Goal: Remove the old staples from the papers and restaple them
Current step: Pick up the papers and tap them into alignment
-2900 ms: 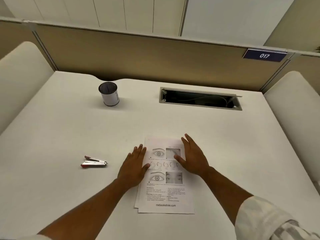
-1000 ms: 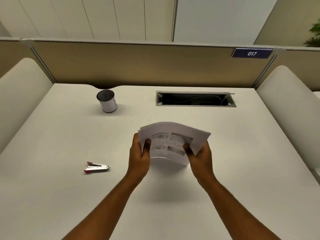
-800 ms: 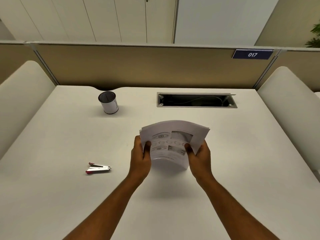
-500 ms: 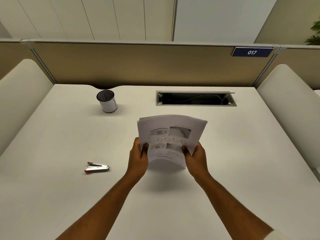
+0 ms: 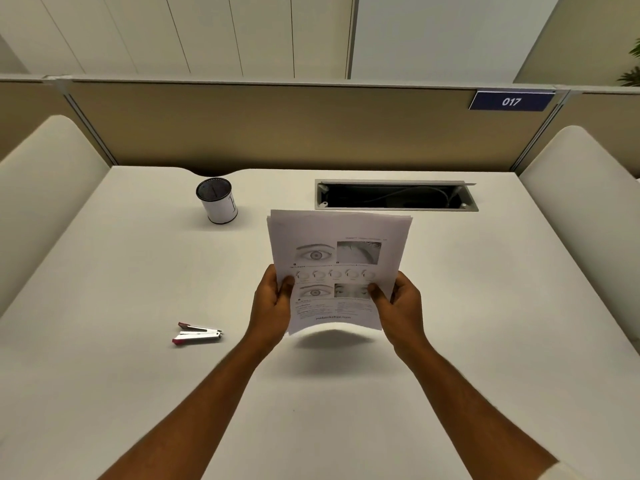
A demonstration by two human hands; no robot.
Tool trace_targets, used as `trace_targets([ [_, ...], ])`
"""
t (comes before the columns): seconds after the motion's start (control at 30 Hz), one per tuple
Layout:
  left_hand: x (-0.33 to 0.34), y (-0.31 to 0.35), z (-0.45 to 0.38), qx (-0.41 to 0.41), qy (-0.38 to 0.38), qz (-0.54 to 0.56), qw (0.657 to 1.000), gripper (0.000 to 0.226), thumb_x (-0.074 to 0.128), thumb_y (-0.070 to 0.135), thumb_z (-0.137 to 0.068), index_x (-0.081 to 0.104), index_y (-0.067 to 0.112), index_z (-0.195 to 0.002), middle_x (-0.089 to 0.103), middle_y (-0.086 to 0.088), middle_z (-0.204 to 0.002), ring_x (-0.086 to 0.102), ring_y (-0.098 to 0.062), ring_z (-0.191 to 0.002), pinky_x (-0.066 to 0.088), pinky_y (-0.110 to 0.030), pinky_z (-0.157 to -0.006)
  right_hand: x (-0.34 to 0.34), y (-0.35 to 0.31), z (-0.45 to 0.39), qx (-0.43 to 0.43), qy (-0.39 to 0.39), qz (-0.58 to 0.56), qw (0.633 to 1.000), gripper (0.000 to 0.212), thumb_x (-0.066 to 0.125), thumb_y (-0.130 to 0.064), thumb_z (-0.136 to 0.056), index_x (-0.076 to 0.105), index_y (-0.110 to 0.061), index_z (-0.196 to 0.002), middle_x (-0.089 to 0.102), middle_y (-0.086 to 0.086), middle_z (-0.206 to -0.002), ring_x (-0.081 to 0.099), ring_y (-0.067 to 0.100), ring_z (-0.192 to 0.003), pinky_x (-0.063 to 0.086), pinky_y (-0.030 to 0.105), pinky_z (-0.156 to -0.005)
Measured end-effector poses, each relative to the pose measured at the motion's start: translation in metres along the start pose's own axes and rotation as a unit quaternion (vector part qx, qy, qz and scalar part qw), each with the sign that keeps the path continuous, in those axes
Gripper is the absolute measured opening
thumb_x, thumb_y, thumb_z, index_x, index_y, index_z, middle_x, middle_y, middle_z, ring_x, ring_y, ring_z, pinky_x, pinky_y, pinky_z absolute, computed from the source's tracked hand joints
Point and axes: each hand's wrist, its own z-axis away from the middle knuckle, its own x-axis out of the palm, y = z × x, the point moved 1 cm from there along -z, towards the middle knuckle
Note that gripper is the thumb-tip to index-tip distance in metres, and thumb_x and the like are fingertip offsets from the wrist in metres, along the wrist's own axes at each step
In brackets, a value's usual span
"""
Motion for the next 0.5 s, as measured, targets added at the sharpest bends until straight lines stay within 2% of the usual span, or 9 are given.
trace_targets([
  [0.07,-0.0007,-0.0018,0.0012,-0.003,0.002,0.004,1.0,0.017,0.048,0.014,-0.107,0.056,0.021,-0.119,0.071,-0.002,-0.116,0.072,-0.019,-0.105,0.063,-0.035,-0.085,-0.0002,-0.0008,0.0021,-0.004,0.0,-0.004,1.0,0.034,0.073,-0.014,-0.093,0.06,-0.043,-0.105,0.071,-0.021,-0.105,0.072,0.004,-0.094,0.059,0.015,-0.071],
  [0.17,-0.0001,-0.0032,0.0028,-0.003,-0.006,-0.001,1.0,0.016,0.049,0.015,-0.107,0.055,0.019,-0.121,0.071,-0.002,-0.117,0.071,-0.021,-0.106,0.063,-0.037,-0.086,0.0006,0.0021,0.0041,0.002,-0.008,-0.004,1.0,0.034,0.073,-0.015,-0.094,0.058,-0.043,-0.107,0.07,-0.017,-0.109,0.07,0.01,-0.1,0.061,0.025,-0.081],
  [0.3,0.0048,-0.0012,0.0025,0.001,-0.016,-0.022,1.0,0.023,0.044,0.013,-0.109,0.055,0.013,-0.128,0.07,-0.004,-0.118,0.07,-0.019,-0.107,0.062,-0.035,-0.085,0.0044,0.0043,0.0034,0.024,-0.002,0.002,1.0,0.027,0.066,-0.016,-0.098,0.059,-0.037,-0.112,0.07,-0.011,-0.109,0.068,0.016,-0.101,0.061,0.035,-0.084],
  [0.37,0.0071,0.0018,0.0022,0.005,-0.012,-0.027,1.0,0.021,0.042,0.014,-0.109,0.055,0.018,-0.125,0.071,0.0,-0.115,0.07,-0.016,-0.105,0.062,-0.027,-0.081,0.0042,0.0029,0.0015,0.025,0.006,0.008,1.0,0.024,0.064,-0.014,-0.1,0.059,-0.031,-0.115,0.07,-0.007,-0.11,0.069,0.018,-0.1,0.061,0.034,-0.082],
  [0.43,0.007,0.0043,0.0015,-0.003,-0.006,-0.021,1.0,0.015,0.044,0.019,-0.109,0.055,0.023,-0.118,0.071,0.005,-0.11,0.071,-0.013,-0.102,0.061,-0.021,-0.075,0.0011,0.0003,-0.0008,0.023,0.008,0.009,1.0,0.021,0.063,-0.013,-0.1,0.061,-0.026,-0.117,0.071,-0.003,-0.109,0.07,0.018,-0.099,0.061,0.028,-0.077],
  [0.5,0.0041,0.0056,0.0001,-0.026,-0.008,-0.018,0.999,0.013,0.048,0.028,-0.107,0.054,0.021,-0.116,0.073,0.003,-0.108,0.074,-0.018,-0.098,0.064,-0.027,-0.073,-0.0035,-0.0005,-0.0017,0.028,-0.003,0.006,1.0,0.019,0.064,-0.014,-0.1,0.061,-0.023,-0.117,0.072,-0.003,-0.109,0.071,0.017,-0.099,0.061,0.023,-0.075],
])
